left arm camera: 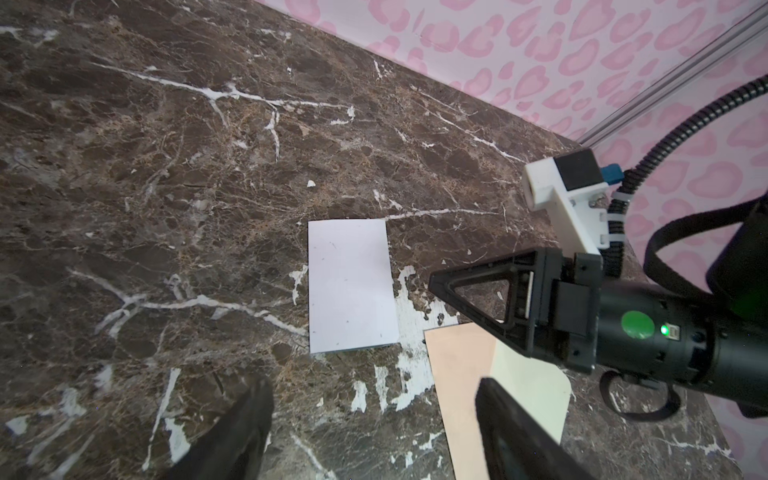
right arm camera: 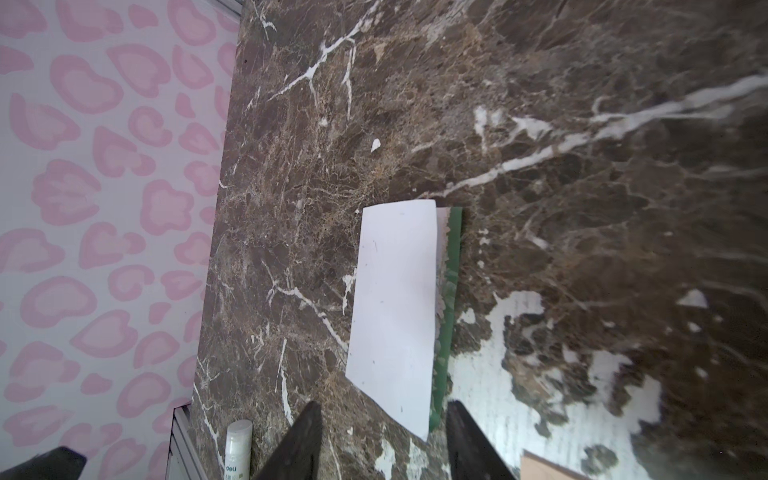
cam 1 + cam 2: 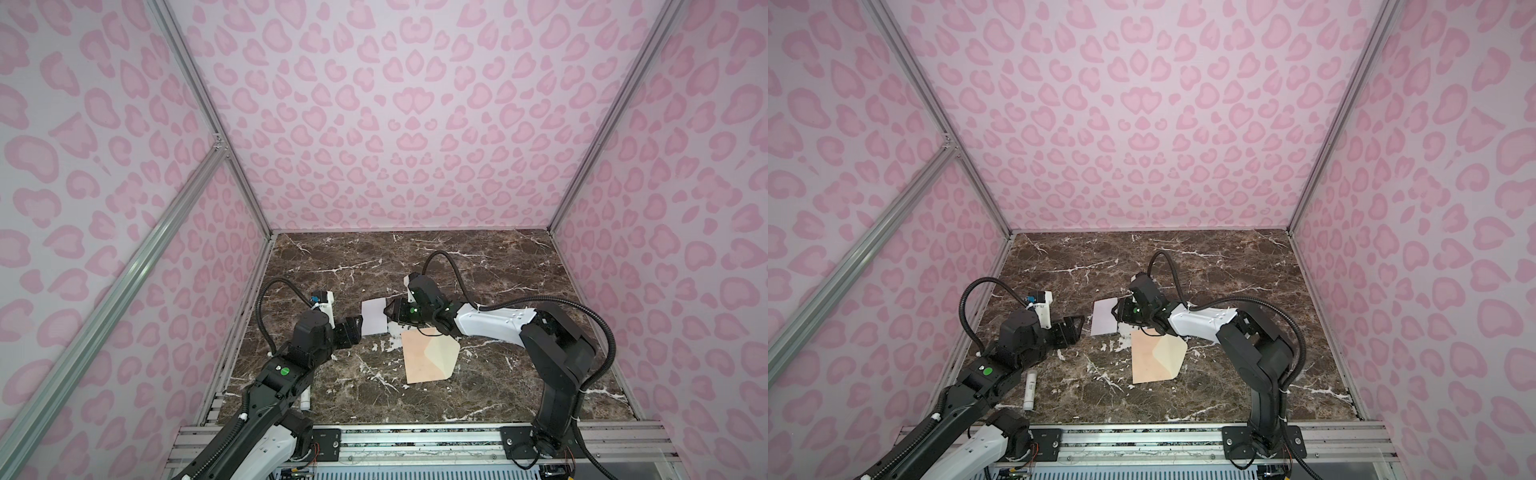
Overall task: Place the letter into the envelope and seal it
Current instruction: 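Reach the right gripper to the white card and grasp its edge, then lift the white card upright with the right gripper while left gripper approaches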
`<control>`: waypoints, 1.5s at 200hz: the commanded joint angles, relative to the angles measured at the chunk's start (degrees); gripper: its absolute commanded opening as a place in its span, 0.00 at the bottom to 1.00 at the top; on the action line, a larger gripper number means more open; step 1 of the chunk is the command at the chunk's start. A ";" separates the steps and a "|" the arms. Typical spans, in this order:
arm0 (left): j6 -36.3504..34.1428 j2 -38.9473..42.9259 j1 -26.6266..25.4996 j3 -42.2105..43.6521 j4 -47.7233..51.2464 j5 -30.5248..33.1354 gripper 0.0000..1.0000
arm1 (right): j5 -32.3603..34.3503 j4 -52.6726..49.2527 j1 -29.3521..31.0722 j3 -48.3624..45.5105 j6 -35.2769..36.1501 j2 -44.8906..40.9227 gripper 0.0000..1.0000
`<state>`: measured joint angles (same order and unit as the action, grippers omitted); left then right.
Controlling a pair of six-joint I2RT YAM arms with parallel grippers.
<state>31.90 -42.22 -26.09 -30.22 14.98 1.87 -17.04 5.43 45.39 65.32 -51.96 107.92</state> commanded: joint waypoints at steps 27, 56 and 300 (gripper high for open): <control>1.05 -1.11 0.31 1.14 -3.06 -2.66 0.79 | -1.16 3.09 0.05 1.91 -1.19 4.45 0.51; 0.98 -1.17 0.28 1.19 -3.07 -3.34 0.79 | -1.16 3.73 0.05 2.70 -1.56 6.45 0.50; 1.41 -0.09 0.46 2.47 -3.08 -4.18 0.79 | -2.10 4.90 1.11 5.87 -2.24 10.44 0.03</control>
<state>33.43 -42.94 -25.61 -27.22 11.97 -2.15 -19.20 9.15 46.28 71.26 -54.46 119.74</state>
